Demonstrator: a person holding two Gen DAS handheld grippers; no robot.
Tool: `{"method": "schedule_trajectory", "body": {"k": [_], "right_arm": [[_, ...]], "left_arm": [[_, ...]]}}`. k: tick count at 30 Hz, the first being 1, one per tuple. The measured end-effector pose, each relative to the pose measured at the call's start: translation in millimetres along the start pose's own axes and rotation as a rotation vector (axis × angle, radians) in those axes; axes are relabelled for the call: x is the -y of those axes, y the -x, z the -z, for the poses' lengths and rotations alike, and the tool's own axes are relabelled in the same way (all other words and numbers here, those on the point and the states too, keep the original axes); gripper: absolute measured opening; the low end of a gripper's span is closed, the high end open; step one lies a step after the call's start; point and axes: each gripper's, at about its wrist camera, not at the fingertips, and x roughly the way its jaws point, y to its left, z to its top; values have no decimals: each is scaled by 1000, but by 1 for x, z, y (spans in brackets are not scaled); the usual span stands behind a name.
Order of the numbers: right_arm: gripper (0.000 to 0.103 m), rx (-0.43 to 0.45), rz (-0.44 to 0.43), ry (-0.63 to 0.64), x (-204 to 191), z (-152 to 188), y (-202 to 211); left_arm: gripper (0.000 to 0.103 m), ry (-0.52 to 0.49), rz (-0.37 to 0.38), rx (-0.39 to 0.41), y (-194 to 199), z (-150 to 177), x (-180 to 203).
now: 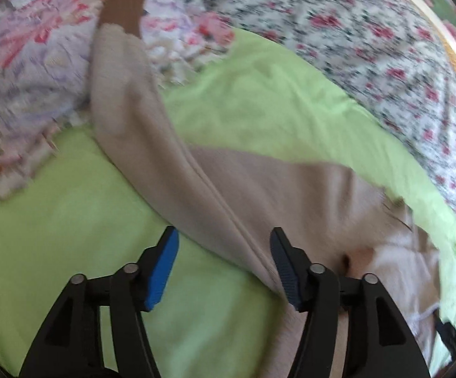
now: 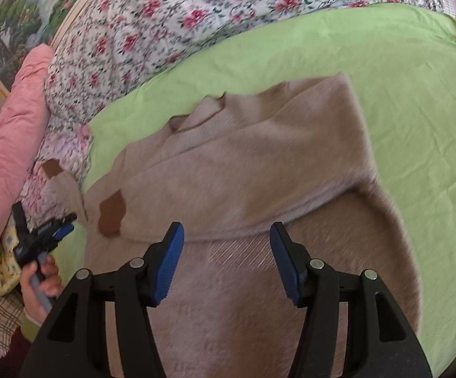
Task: Fold small clothes
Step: 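Fold the held sleeve across the sweater body with the left gripper and release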
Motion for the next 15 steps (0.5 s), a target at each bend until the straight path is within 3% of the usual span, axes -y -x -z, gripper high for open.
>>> {"method": "schedule_trajectory", "body": {"k": [5,7,12,14,15], "right_arm": [[58,-36,-23,4,-11,9,-3],[58,-51,-34,10,-14,15,-4],[58,-85,-51,17,-19,24,-12],[58,-98,-49,19,-20,26,-16],[58,-102,-46,17,-19,27,-17]], "left_arm": [[74,-13,-165,28,-25,-47,-13],[76,-30,-247,6,-46,-68,-15],[77,-57,-352,-58,-96,-102,-15],[73,-57,-425,-63,-110,-113,-19],[60,-53,-432,-62,-114,-117,-22]]}}
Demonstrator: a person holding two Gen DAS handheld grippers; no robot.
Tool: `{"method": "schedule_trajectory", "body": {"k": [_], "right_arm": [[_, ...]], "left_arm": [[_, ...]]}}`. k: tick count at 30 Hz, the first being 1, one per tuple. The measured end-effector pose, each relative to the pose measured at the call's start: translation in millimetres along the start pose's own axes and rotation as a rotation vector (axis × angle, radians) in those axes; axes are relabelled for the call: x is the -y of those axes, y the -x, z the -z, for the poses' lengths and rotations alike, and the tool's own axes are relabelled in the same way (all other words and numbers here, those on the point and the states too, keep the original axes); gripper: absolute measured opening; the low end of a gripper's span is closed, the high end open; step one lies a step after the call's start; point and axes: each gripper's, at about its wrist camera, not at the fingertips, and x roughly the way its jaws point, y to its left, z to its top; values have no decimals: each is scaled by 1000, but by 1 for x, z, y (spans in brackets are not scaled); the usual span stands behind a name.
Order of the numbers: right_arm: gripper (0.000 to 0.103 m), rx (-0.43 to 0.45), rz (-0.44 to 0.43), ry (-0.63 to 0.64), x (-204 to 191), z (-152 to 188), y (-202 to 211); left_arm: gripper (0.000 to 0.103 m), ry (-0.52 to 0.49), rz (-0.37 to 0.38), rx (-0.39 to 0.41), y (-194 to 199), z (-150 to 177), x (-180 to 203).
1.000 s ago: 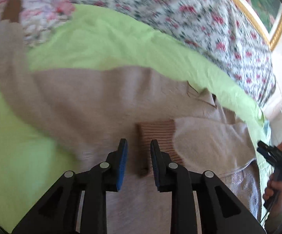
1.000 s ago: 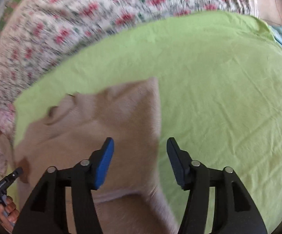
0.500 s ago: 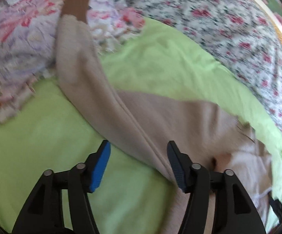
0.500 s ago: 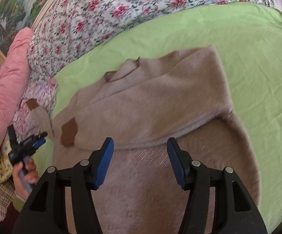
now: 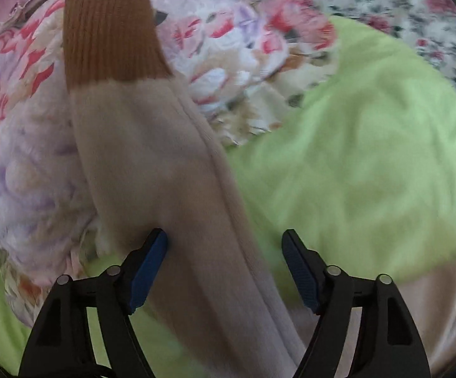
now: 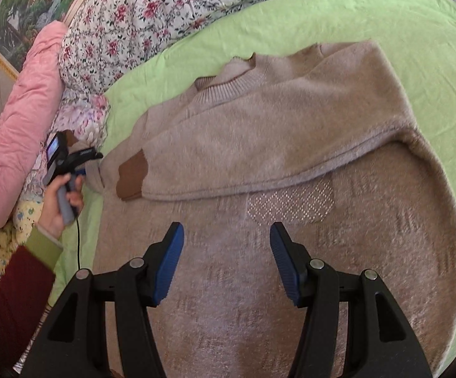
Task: Fold small clothes
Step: 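Fold the held sleeve across the sweater body with the left gripper and release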
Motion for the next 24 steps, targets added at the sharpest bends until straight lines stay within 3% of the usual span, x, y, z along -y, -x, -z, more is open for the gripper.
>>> {"method": "schedule_trajectory", "body": {"k": [1,2,3,6,12,16,21,24], "right_arm": [[58,-3,3,-2,1,1,0],[58,-3,5,-4,3,2,0],[58,-4,7,-8,4,2,0],[58,-1,14,-19,10,4,2],[58,18,6,-42,15,6,6],[58,35,0,-52,17,9,13],[58,54,2,-73,26,14,25],[58,66,8,-97,35,17,32]], "left_arm": [[46,2,-5,-3,-5,-4,-1],[15,-1,-5,-6,-7,-5,-2],[9,-4,2,-9,-8,-6,-3],[5,-6,41,40,3,-1,-8],[4,-33,283,174,84,34,12],[4,-86,482,251,150,66,49],[5,-178,669,315,209,99,117],[5,-261,734,338,237,123,157]]}}
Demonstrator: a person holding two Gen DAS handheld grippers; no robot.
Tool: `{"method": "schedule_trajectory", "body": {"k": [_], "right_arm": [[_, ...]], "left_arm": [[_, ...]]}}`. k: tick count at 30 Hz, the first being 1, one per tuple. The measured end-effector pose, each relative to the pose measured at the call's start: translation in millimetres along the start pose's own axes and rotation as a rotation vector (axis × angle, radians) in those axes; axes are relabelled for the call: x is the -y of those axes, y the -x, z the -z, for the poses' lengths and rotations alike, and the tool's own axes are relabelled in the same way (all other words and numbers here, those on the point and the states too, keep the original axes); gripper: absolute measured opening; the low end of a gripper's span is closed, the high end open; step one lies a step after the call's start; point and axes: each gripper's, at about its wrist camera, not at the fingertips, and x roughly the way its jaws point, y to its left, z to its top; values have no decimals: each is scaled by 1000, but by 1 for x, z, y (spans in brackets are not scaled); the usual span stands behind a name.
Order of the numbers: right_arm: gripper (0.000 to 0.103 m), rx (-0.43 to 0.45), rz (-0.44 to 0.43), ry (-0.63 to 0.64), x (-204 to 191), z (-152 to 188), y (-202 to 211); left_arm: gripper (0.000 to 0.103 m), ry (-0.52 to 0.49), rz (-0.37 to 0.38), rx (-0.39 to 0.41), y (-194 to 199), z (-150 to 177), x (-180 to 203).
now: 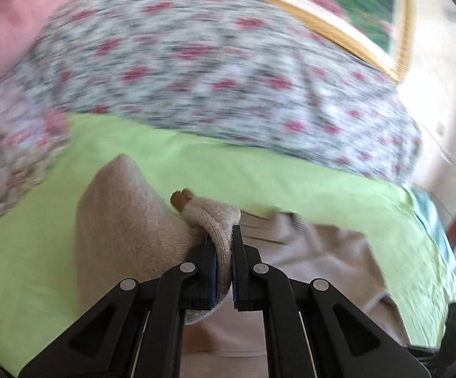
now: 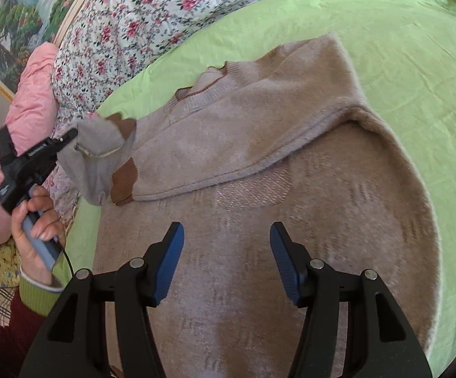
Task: Fold small clothes
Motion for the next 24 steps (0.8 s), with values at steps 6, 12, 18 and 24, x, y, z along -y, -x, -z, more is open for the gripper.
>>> {"method": "schedule_trajectory", "body": {"k": [6,12,18,24], "right_arm": [[58,30,20,-53,21,1,12],[58,43,28,-102,40,-5,15],[58,63,30,-71,30,-32,8],[58,70,-15,50,-10,-71,-19]], "left_arm": [[5,-105,84,-90,-32,42,77],[9,-197,108,-239,-68,90,101],[40,-194,130,-326,-56,115,83],[60,-193,68,-272,-3,120,49]]}}
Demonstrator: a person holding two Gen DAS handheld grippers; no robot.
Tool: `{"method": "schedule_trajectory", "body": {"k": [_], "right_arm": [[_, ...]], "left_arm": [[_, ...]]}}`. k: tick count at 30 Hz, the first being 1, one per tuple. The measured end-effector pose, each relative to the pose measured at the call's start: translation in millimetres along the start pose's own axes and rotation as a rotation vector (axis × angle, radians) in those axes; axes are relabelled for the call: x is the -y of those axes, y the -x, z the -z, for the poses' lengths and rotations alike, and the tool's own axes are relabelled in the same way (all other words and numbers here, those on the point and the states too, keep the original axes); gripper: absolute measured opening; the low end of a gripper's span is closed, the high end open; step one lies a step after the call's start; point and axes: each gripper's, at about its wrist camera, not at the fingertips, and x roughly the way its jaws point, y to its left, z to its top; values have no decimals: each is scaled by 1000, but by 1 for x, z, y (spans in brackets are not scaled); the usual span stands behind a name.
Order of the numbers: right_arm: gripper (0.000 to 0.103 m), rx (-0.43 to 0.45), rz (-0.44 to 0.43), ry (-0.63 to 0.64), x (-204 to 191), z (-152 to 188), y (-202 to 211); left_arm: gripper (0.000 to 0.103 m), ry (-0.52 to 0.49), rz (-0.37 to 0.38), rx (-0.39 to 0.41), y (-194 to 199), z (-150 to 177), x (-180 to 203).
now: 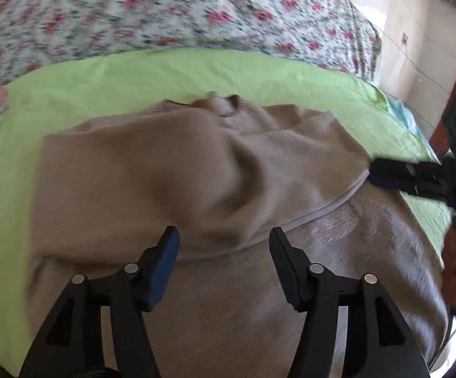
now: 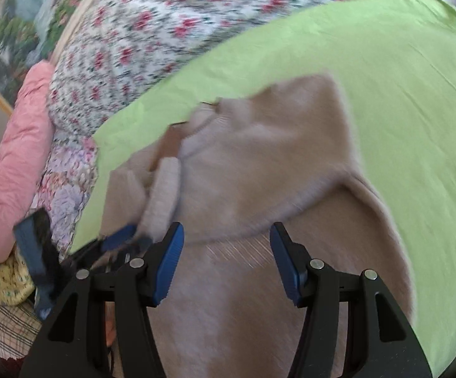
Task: Fold small clothes
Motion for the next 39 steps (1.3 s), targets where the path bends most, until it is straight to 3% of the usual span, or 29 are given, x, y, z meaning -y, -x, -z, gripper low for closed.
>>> {"method": "schedule_trajectory", "body": {"k": [5,11,13,16,18,21,24,26,33,39], "right_arm": [[58,-34,-65,29,-14,-36,-52],[57,-133,-99,23,-24,-65,-122],[53,-171,-120,33,-31,-68,-139],[44,-196,-118,66,-42,-71,-157],[8,-181,-125,55,-44,-73,-157],[8,-15,-132,-8,-36,-77,-115],[8,258,-126,-115,-9,-66,-40],[8,320,-76,-182,16,-48,-15],[10,119,21,-261,52,-9,-43],[28,156,2,-358,75,-4,-36]], "left_arm": [[61,75,-172,8,18,10,-60],[60,177,-380,-76,7,20,-127],[61,220,-368,-104,-2,22,-139],[61,244,-383,-91,-9,14,-141],[61,254,-414,-79,-11,9,-143],[61,277,-443,-70,-16,6,-145],[61,298,-447,-57,-14,10,-146],[61,298,-446,-52,-13,10,-145],[62,306,-457,-58,-11,13,-140],[62,388,-414,-46,-7,16,-154]]}}
